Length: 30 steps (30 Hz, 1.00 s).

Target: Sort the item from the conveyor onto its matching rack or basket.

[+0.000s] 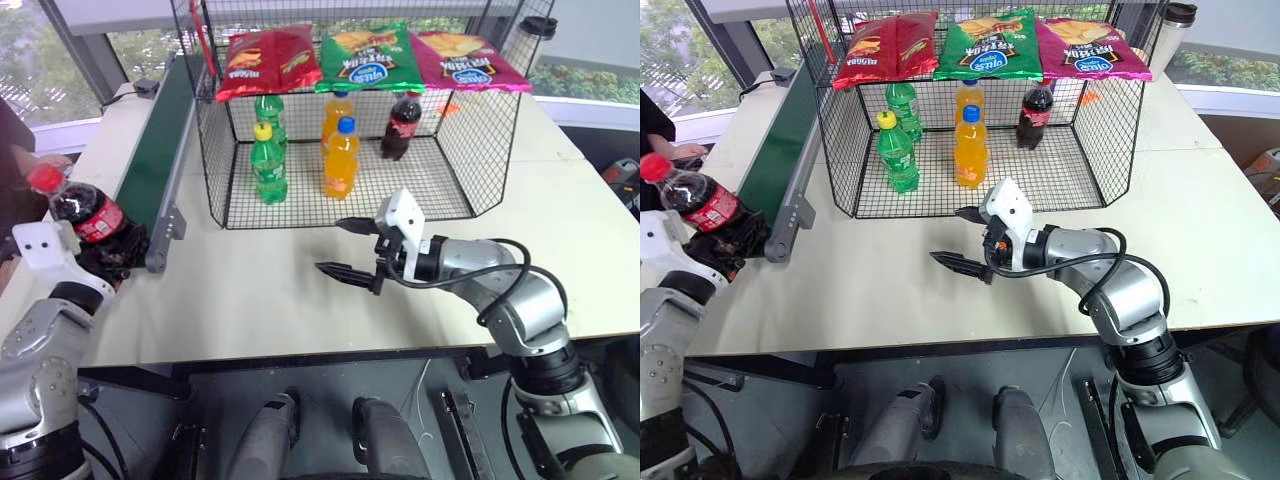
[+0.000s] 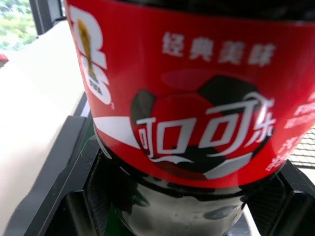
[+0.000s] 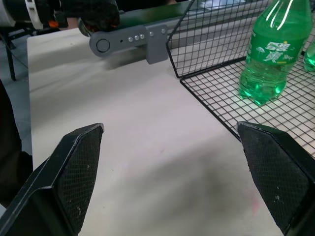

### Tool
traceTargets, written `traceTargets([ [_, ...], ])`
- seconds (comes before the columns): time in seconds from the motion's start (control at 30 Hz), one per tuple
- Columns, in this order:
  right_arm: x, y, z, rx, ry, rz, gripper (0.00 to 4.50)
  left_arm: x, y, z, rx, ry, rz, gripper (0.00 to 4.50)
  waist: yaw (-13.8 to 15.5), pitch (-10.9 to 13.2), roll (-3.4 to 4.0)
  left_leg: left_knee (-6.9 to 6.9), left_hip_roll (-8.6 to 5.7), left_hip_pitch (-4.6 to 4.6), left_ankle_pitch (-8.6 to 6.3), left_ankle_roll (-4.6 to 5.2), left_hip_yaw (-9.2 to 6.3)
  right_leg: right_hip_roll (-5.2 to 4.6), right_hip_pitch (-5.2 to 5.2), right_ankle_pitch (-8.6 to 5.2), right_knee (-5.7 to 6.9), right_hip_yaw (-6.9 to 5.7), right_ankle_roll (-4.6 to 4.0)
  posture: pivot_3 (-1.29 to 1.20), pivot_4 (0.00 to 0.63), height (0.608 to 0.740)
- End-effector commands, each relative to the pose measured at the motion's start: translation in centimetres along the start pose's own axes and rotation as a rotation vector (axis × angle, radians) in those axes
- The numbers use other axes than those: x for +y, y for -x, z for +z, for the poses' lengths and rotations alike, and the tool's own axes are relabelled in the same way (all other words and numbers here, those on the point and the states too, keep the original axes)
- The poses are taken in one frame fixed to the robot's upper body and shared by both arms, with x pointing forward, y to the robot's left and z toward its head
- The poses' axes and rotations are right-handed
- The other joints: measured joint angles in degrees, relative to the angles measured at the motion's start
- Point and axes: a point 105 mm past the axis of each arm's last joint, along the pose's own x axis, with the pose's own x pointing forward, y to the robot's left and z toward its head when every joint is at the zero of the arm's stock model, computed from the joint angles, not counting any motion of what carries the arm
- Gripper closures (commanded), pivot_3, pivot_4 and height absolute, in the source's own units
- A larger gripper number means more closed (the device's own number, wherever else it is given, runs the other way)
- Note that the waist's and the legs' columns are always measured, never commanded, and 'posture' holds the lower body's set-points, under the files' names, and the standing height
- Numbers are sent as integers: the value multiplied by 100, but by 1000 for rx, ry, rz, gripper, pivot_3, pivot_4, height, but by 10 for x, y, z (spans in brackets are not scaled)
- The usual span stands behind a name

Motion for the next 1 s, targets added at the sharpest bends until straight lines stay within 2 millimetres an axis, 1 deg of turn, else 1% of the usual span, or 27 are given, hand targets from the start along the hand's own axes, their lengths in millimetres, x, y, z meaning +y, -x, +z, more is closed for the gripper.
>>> traceTargets([
  [0.03,1,4,19,-46,48,7,0,-17,0,46,-124,-35,-101,1553,-4,1,-3,0,0,-1,0,0,-1,0,0,0,0,-1,0,0,150,738],
  [0.17,2,5,27,-59,58,23,0,-36,-6,59,-110,-71,-229,1553,-20,2,-3,0,0,0,0,0,1,2,-2,0,1,-1,-1,0,150,738],
  [0.2,1,6,30,-63,60,25,0,-43,-8,59,-95,-81,-279,1553,-22,2,-3,0,0,0,0,0,1,2,-2,1,1,-1,-1,0,150,738],
  [0.27,1,6,37,-81,58,32,0,-65,-11,55,-49,-115,-410,1553,-23,2,-3,-1,0,1,0,0,4,1,-2,0,1,0,-1,0,150,738],
  [0.33,-1,6,42,-97,62,35,0,-88,-14,46,11,-172,-545,1553,-8,2,-3,-1,0,0,0,0,3,1,-2,1,1,-1,-1,0,150,738],
  [0.4,-3,7,44,-100,67,36,0,-101,-16,38,48,-217,-624,1553,-11,2,-3,0,0,0,0,0,4,1,0,1,0,-1,-1,0,150,738],
  [0.5,-5,8,50,-103,81,45,0,-137,-18,19,95,-294,-815,1553,-19,2,-2,-1,0,-1,0,0,10,-1,-1,1,-1,2,-2,0,150,738],
  [0.57,-6,9,52,-101,88,47,0,-154,-19,6,114,-344,-888,1553,-19,3,-2,-2,0,-1,0,0,10,-1,-3,1,-1,2,-2,0,150,738],
  [0.7,-7,8,54,-100,87,45,0,-186,-18,-12,106,-391,-1028,1553,-31,3,-2,-2,0,-2,0,1,11,-2,-4,2,-1,3,-3,0,150,738],
  [0.9,-7,7,64,-119,88,47,0,-215,-13,-31,91,-439,-1160,1553,-23,3,-1,-3,4,-2,-1,1,10,0,-6,2,1,3,-3,0,150,738],
  [1.0,-6,6,68,-132,85,46,0,-222,-12,-36,80,-451,-1188,1553,-20,3,-1,-2,3,-2,0,2,10,0,-6,2,1,3,-2,0,150,738],
])
